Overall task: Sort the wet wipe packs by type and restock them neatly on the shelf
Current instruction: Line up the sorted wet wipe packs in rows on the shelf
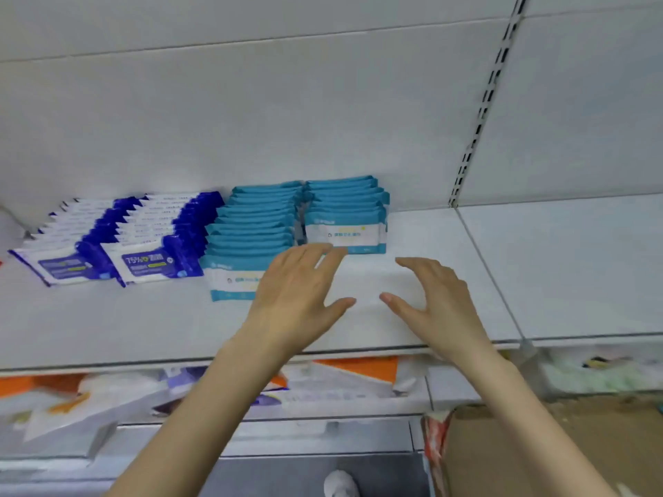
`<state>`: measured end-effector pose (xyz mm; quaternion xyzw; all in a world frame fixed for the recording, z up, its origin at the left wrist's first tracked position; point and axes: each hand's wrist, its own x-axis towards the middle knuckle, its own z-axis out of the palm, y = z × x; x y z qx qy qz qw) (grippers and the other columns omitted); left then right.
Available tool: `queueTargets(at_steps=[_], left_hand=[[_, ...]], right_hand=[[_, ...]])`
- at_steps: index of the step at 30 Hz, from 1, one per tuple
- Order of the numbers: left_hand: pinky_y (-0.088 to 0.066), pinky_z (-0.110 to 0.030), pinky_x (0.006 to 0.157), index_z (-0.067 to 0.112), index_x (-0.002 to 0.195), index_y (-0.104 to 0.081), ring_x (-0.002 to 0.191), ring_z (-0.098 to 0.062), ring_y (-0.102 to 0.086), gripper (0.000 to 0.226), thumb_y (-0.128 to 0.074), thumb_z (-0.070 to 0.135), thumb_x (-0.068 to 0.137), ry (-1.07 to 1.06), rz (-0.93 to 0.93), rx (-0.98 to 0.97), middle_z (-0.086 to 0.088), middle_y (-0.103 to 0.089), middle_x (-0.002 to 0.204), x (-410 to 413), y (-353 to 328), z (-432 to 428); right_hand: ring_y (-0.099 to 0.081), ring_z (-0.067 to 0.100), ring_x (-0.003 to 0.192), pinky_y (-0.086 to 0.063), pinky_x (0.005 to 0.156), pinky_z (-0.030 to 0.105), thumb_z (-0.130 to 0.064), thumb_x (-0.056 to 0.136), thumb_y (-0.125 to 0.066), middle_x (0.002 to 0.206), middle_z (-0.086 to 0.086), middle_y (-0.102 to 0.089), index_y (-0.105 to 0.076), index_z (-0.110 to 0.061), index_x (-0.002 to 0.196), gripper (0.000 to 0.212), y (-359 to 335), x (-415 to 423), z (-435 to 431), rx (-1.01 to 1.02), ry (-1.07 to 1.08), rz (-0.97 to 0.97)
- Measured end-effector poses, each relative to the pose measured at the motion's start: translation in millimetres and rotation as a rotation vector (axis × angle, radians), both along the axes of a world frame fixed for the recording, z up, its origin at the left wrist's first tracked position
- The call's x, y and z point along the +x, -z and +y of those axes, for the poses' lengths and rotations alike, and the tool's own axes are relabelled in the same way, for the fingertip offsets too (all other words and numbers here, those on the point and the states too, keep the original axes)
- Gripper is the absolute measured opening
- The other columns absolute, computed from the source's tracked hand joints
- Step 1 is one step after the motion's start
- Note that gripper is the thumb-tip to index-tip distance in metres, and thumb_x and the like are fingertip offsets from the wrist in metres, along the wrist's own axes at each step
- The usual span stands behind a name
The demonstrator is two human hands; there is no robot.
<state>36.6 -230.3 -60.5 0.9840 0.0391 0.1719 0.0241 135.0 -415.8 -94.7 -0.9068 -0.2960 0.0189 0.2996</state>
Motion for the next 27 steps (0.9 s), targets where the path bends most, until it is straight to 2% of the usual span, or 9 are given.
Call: queueTargets(at_steps=[3, 6, 9, 12, 13, 15, 18, 22, 27], left_hand=[[-0.04, -0.034, 0.096, 0.022, 0.134, -0.049, 0.12, -0.021, -0.051, 0.061, -0.063, 0.052, 0.082, -0.037, -0.008, -0.19, 0.002, -0.055, 0.132, -58.3, 7.3, -37.5], [-0.039, -0.03, 0.093, 0.028, 0.133, -0.047, 0.118, -0.013, -0.049, 0.059, -0.062, 0.053, 0.082, -0.053, 0.006, -0.351, 0.01, -0.054, 0.131, -122.6, 23.5, -79.5], [-0.044, -0.027, 0.095, 0.036, 0.126, -0.05, 0.116, -0.002, -0.051, 0.056, -0.058, 0.058, 0.075, -0.071, -0.009, -0.687, 0.018, -0.056, 0.125, -186.0, 42.8, -122.8], [-0.041, -0.012, 0.093, 0.044, 0.116, -0.053, 0.112, 0.007, -0.052, 0.042, -0.067, 0.049, 0.076, -0.092, -0.036, -1.003, 0.024, -0.059, 0.117, -233.2, 49.1, -175.2], [-0.041, -0.011, 0.092, 0.044, 0.112, -0.054, 0.111, 0.007, -0.054, 0.038, -0.07, 0.043, 0.078, -0.09, -0.04, -1.077, 0.024, -0.06, 0.115, -242.3, 49.6, -193.7], [-0.043, -0.015, 0.093, 0.043, 0.107, -0.057, 0.109, 0.005, -0.057, 0.035, -0.074, 0.032, 0.079, -0.067, -0.048, -1.212, 0.022, -0.064, 0.11, -254.2, 47.9, -230.1], [-0.045, -0.02, 0.096, 0.037, 0.109, -0.06, 0.109, 0.004, -0.058, 0.034, -0.074, 0.025, 0.08, 0.001, -0.039, -1.306, 0.017, -0.066, 0.109, -259.4, 41.5, -277.9], [-0.045, -0.026, 0.099, 0.025, 0.116, -0.06, 0.112, 0.0, -0.058, 0.035, -0.071, 0.022, 0.083, 0.049, 0.022, -1.324, 0.008, -0.065, 0.116, -254.1, 44.8, -329.6], [-0.046, -0.023, 0.099, 0.024, 0.111, -0.061, 0.109, 0.002, -0.059, 0.032, -0.071, 0.016, 0.082, 0.067, 0.08, -1.357, 0.007, -0.065, 0.115, -234.4, 55.4, -400.8]], right_hand=[[-0.041, 0.015, 0.129, -0.029, 0.104, 0.032, -0.051, 0.085, -0.06, 0.14, -0.008, -0.048, -0.047, -0.03, 0.136, 0.057, -2.9, -45.7, -36.1, 0.018, -0.03, 0.011], [-0.054, 0.006, 0.115, -0.043, 0.097, 0.026, -0.037, 0.084, -0.07, 0.125, -0.011, -0.058, -0.053, -0.032, 0.128, 0.047, -1.0, -110.2, -76.9, 0.342, -0.015, 0.165], [-0.062, 0.006, 0.104, -0.049, 0.083, 0.016, -0.017, 0.084, -0.071, 0.114, -0.005, -0.064, -0.056, -0.03, 0.118, 0.04, 5.3, -179.4, -115.8, 0.655, 0.012, 0.383], [-0.064, 0.009, 0.104, -0.049, 0.089, 0.02, -0.011, 0.084, -0.068, 0.114, 0.0, -0.066, -0.059, -0.028, 0.115, 0.036, 10.1, -234.4, -162.8, 0.69, 0.07, 0.449], [-0.064, 0.007, 0.104, -0.048, 0.091, 0.02, -0.011, 0.084, -0.069, 0.113, -0.002, -0.067, -0.06, -0.027, 0.114, 0.035, 10.1, -247.4, -180.8, 0.676, 0.091, 0.453], [-0.063, 0.005, 0.104, -0.047, 0.094, 0.02, -0.01, 0.084, -0.069, 0.11, -0.005, -0.068, -0.063, -0.023, 0.113, 0.032, 6.3, -265.9, -217.7, 0.641, 0.142, 0.429], [-0.062, 0.003, 0.105, -0.046, 0.094, 0.018, -0.014, 0.085, -0.068, 0.111, -0.006, -0.068, -0.066, -0.018, 0.114, 0.029, -7.5, -278.3, -272.4, 0.618, 0.237, 0.367], [-0.062, 0.002, 0.103, -0.047, 0.09, 0.016, -0.017, 0.086, -0.068, 0.11, -0.006, -0.068, -0.067, -0.017, 0.115, 0.029, -17.4, -286.6, -341.5, 0.607, 0.351, 0.324], [-0.062, 0.0, 0.099, -0.048, 0.087, 0.016, -0.015, 0.085, -0.068, 0.108, -0.006, -0.068, -0.066, -0.019, 0.112, 0.027, -6.0, -288.7, -433.7, 0.637, 0.503, 0.349]])
